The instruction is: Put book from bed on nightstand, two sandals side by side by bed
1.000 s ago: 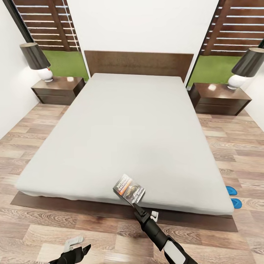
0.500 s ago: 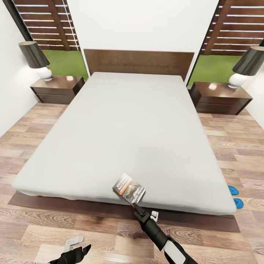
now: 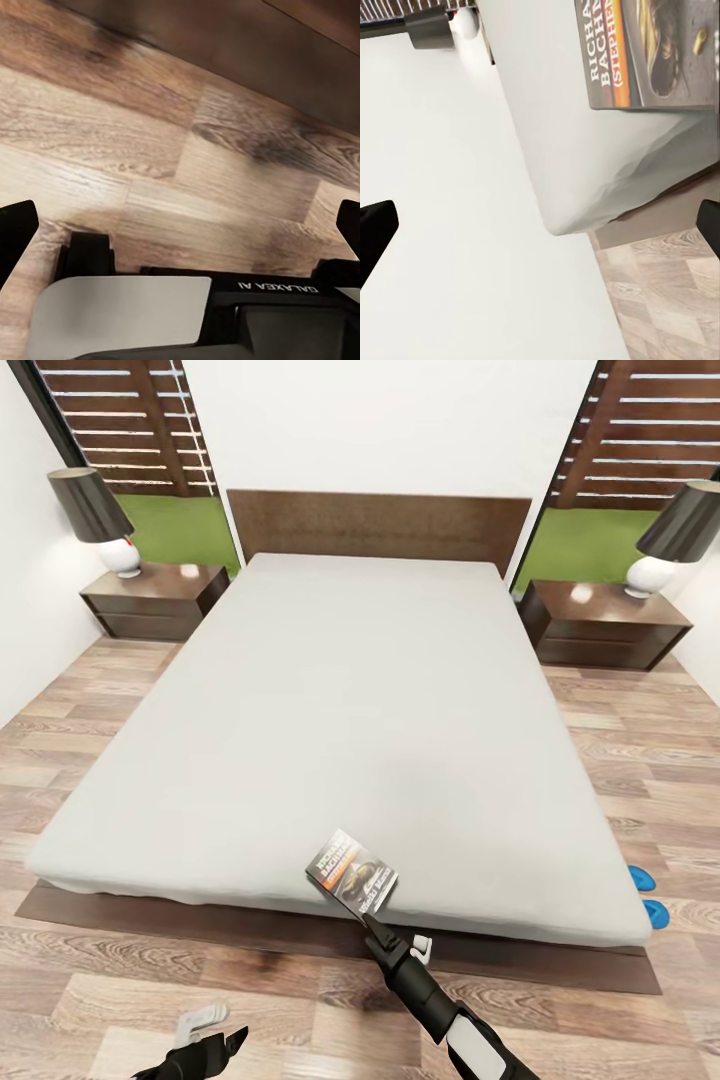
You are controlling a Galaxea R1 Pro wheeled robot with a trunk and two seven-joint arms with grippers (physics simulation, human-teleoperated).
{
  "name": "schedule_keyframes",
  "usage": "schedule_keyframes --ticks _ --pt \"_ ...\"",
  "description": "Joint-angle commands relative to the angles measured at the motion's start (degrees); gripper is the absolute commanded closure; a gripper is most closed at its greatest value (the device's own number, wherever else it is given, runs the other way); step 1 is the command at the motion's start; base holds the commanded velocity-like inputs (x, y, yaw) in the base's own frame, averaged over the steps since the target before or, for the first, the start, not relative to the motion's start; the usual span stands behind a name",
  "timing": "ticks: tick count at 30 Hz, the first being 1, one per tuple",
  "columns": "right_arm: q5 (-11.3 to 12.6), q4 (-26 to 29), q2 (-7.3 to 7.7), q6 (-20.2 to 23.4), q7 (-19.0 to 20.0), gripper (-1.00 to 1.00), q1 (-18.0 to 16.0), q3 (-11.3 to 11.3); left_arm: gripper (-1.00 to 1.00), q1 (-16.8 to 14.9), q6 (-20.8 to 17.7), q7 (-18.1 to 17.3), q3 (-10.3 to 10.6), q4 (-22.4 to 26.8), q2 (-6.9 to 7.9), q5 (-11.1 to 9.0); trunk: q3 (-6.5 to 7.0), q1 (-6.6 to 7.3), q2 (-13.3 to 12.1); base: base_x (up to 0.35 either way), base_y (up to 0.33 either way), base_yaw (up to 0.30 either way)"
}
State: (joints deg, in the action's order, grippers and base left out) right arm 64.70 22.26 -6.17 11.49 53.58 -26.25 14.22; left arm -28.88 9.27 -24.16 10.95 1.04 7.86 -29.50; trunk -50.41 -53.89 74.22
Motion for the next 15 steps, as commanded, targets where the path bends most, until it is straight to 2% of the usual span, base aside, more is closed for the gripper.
schedule_keyframes --ticks 1,15 --pt "0.6 0.0 0.02 0.5 0.1 -1.00 0.0 0.2 -1.00 0.0 0.2 -0.2 0.5 -0.1 -0.01 -0.5 -0.22 -0.22 0.4 0.000 0.000 0.000" --pt "0.6 0.0 0.02 0.6 0.1 -1.00 0.0 0.2 -1.00 0.0 0.2 -0.2 0.5 -0.1 0.03 -0.5 -2.73 -3.30 6.1 0.000 0.000 0.000"
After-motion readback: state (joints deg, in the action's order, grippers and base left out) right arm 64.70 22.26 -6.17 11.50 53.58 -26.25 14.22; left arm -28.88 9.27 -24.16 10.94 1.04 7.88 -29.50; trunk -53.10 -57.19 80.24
